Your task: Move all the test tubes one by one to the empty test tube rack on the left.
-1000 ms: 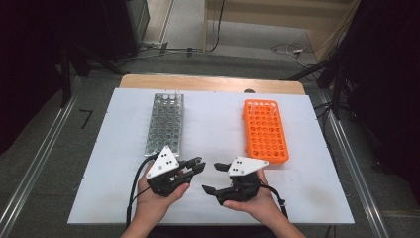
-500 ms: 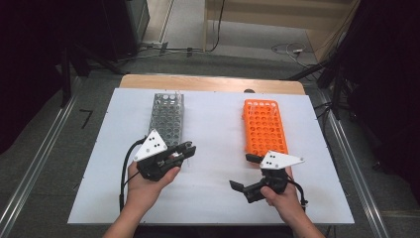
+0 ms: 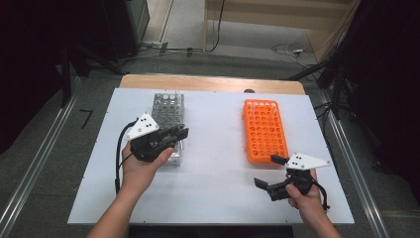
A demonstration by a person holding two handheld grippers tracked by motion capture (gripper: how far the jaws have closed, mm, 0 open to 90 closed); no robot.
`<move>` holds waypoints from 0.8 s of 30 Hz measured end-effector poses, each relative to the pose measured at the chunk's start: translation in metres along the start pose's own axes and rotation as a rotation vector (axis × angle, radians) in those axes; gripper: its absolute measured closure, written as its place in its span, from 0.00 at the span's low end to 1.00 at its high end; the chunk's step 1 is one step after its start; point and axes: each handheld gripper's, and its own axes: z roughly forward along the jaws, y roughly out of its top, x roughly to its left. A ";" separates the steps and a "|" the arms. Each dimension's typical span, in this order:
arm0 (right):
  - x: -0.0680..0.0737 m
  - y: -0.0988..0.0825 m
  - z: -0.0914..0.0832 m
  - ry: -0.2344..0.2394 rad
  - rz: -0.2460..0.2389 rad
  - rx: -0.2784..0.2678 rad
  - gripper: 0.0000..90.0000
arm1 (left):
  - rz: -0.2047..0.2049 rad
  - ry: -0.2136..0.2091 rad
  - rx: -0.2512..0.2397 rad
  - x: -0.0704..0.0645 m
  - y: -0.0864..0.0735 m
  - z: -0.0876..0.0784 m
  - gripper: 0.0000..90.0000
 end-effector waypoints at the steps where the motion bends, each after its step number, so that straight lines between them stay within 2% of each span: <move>1: -0.003 -0.002 -0.002 -0.005 0.010 -0.002 0.00 | -0.005 0.005 -0.005 0.003 0.001 0.000 0.85; 6: -0.015 -0.010 -0.008 -0.027 0.046 -0.013 0.00 | -0.019 0.024 -0.012 0.016 0.006 0.001 0.85; 9: -0.020 -0.013 -0.011 -0.042 0.050 -0.016 0.00 | -0.030 0.039 -0.012 0.026 0.008 0.003 0.85; 14: -0.024 -0.015 -0.015 -0.047 0.059 -0.030 0.00 | -0.040 0.064 -0.020 0.039 0.013 0.005 0.85; 24: -0.029 -0.017 -0.018 -0.069 0.070 -0.036 0.00 | -0.042 0.101 -0.027 0.057 0.022 0.014 0.85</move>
